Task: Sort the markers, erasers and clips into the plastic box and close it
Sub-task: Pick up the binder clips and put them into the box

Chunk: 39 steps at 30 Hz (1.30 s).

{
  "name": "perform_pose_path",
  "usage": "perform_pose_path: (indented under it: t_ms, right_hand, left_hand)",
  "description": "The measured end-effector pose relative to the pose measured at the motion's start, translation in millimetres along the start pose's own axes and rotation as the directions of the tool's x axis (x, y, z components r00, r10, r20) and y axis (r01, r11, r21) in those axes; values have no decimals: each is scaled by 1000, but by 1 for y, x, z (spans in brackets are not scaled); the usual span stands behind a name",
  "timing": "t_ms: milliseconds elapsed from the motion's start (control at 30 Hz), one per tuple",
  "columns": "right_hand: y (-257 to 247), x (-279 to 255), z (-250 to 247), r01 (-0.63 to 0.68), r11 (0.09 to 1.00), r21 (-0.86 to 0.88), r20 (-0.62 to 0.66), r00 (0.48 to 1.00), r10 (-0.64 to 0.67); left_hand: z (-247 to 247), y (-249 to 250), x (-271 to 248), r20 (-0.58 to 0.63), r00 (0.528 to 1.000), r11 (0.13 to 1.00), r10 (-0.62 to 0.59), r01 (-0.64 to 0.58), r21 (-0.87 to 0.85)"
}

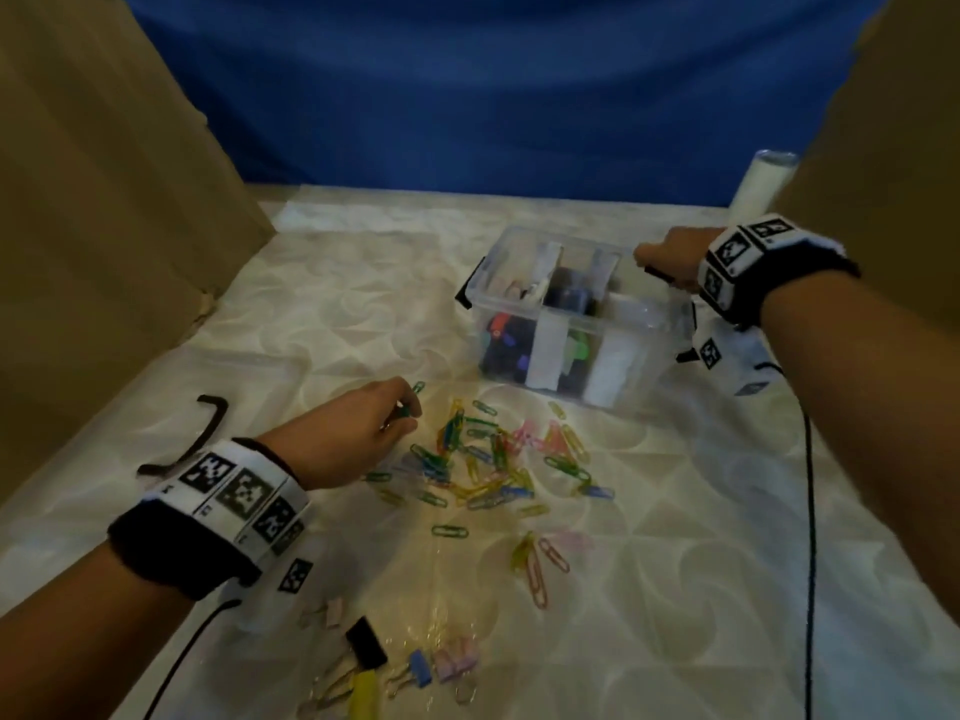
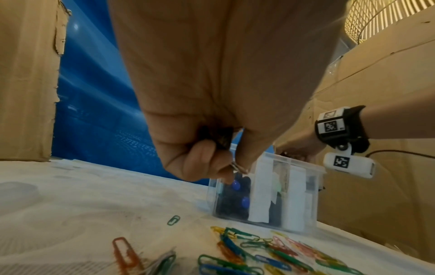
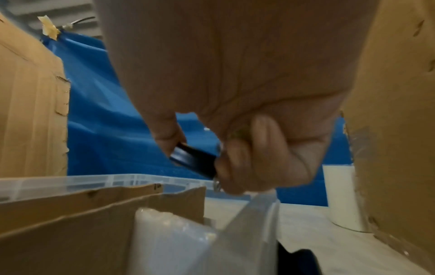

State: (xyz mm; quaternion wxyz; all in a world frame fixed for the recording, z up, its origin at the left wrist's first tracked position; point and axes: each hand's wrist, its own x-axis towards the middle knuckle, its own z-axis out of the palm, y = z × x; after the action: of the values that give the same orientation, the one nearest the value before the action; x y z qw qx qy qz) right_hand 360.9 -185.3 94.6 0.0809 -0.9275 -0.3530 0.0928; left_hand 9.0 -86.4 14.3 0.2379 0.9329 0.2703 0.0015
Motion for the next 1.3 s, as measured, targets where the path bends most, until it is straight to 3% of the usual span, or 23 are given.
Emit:
perform_pose_path:
  t_ms: [100, 233, 300, 433, 567, 667, 833, 967, 1133, 1300]
  right_hand:
    - [-1, 21, 6, -27, 998, 57, 117, 993, 20]
    - [-1, 27, 4, -56, 971, 231, 158, 987, 19]
    - [1, 21, 0, -32, 962, 271, 98, 995, 6]
    - [13, -15, -3, 78, 992, 97, -84, 994, -70]
    - [35, -50, 29, 45, 995, 95, -36, 998, -41]
    - [37, -59, 54, 41, 983, 177, -39, 999, -35]
    - [34, -69, 75, 136, 971, 196, -198, 975, -96]
    - [36, -68, 79, 151, 945, 290, -237, 968, -82]
    - [39, -68, 82, 133, 914, 383, -226, 973, -47]
    - [39, -69, 83, 151, 899, 410, -245, 968, -50]
  left_hand:
    - [3, 3, 6, -31, 1000, 1000, -4, 4, -10]
    - [4, 11, 7, -64, 998, 1000, 25, -26, -12]
    - [-2, 19, 10, -92, 995, 999, 40, -42, -24]
    - [-18, 41, 31, -217, 971, 986, 96, -122, -112]
    - [-26, 65, 67, -364, 930, 969, 44, -129, -213]
    - [-31, 102, 101, -405, 907, 961, 118, -207, -183]
    - [-32, 169, 164, -231, 950, 973, 209, -226, -49]
    - [-22, 190, 216, -25, 986, 971, 165, -157, 183]
    - [-17, 207, 259, 130, 984, 914, 120, -161, 372]
    - [-6, 203, 289, 156, 985, 826, 69, -144, 545]
